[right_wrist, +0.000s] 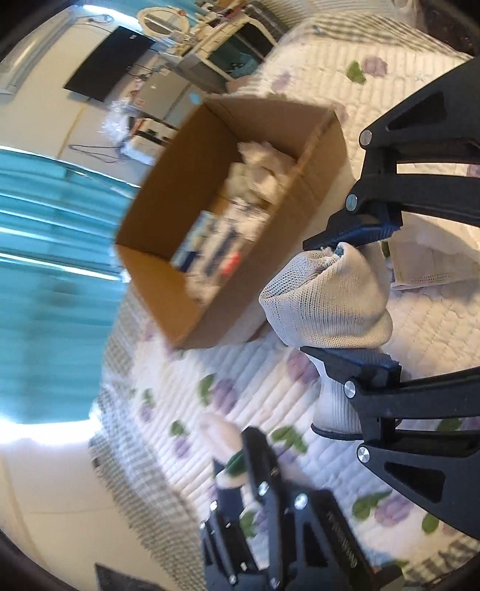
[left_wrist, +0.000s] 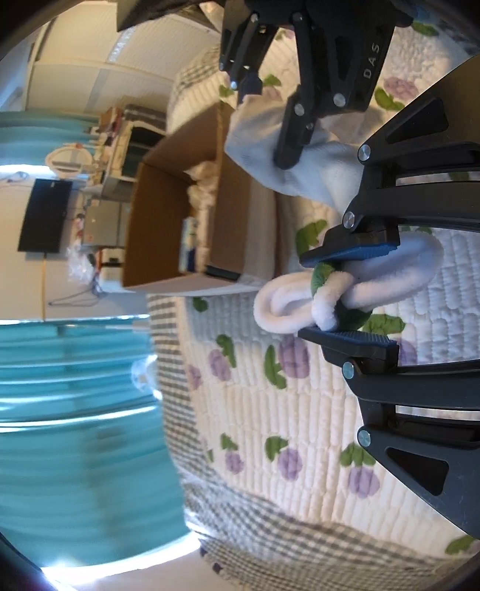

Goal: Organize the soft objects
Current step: 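Lower both socks into the box and open both grippers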

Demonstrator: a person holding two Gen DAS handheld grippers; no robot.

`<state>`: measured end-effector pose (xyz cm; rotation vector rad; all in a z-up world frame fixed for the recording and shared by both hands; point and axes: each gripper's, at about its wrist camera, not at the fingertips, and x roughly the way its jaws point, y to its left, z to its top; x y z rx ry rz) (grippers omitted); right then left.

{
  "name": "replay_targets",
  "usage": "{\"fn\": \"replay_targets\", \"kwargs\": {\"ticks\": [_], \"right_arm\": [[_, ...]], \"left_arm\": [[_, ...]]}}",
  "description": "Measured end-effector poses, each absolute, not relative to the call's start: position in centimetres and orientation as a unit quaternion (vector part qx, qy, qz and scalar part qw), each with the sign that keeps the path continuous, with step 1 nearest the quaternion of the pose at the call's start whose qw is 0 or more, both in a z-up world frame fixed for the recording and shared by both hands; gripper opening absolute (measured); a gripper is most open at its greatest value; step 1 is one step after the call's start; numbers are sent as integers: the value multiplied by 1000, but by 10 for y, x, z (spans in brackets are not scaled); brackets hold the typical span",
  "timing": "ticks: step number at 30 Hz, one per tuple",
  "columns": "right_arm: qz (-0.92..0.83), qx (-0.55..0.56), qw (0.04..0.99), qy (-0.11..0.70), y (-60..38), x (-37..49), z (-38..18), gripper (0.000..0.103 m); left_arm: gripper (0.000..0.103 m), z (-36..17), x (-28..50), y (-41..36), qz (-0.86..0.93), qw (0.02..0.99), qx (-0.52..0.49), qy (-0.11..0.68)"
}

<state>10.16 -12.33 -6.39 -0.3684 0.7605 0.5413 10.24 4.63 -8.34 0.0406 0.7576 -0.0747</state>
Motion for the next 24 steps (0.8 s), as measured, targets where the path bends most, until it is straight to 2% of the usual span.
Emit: {"fn": "replay_targets", "kwargs": {"ticks": [13, 19, 24], "right_arm": [[230, -157, 927, 250, -168, 69, 69, 46], [197, -149, 942, 228, -197, 97, 102, 46], [178, -153, 945, 230, -210, 136, 106, 46]], "left_arm": [[31, 24, 83, 21, -63, 954, 36, 290], [31, 48, 117, 0, -85, 958, 43, 272], [31, 46, 163, -19, -88, 956, 55, 275]]}}
